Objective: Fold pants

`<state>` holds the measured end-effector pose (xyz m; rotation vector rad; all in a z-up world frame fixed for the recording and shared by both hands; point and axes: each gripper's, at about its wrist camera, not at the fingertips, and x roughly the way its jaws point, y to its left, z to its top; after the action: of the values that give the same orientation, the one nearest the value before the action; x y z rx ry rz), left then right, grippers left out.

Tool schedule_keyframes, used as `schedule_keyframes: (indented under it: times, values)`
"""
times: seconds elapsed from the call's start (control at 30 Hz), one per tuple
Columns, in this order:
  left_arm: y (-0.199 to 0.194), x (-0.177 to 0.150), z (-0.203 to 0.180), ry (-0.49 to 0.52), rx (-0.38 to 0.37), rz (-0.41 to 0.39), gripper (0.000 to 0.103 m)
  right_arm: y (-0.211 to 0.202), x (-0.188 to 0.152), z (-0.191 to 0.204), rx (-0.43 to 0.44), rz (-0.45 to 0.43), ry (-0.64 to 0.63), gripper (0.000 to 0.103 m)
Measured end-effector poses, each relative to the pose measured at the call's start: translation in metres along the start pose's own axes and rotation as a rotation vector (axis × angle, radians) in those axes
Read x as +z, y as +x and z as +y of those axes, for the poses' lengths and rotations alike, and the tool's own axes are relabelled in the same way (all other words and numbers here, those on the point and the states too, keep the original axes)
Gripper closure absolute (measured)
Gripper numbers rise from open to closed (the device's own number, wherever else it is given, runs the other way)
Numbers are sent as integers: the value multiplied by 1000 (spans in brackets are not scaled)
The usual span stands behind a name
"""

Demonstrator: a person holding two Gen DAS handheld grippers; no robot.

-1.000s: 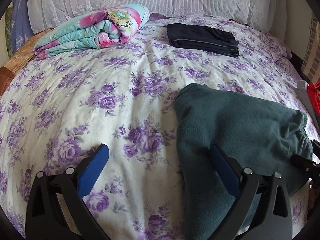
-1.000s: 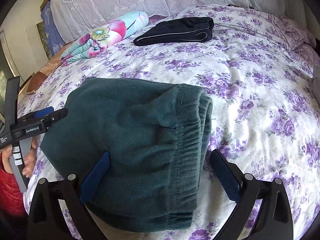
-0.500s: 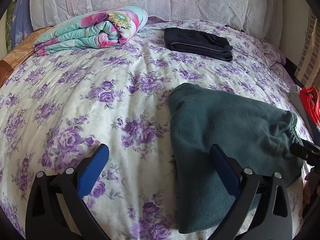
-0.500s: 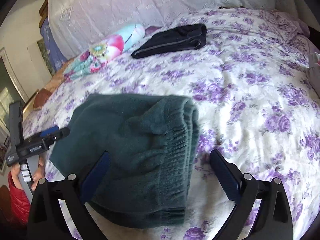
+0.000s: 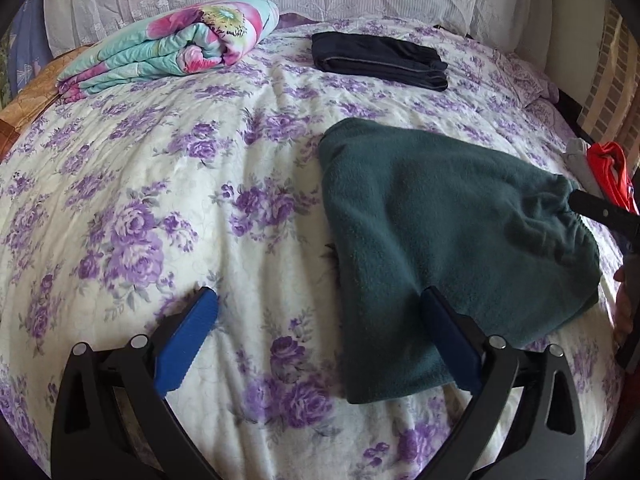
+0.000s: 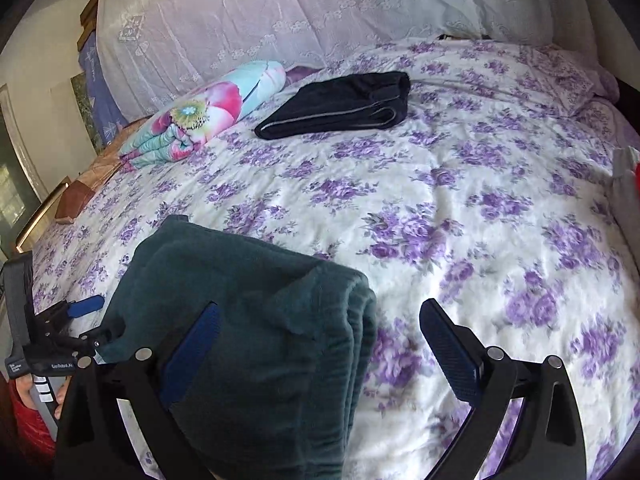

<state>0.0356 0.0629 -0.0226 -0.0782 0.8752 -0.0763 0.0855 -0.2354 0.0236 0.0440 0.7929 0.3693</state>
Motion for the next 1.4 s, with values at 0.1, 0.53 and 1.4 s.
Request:
schedule_keyframes:
  times: [0.1,0.53,1.4]
  values:
    - [1,0,1,-6,-7,8,4,21,10,-4,-51,30,-19,3]
    - [-8,-4,4,-30,-76,-32,5,-12,19,5,130,-91,39,3]
    - [-3,-6,-4,8,-98,12,5,-16,7,34,404,127,69,11]
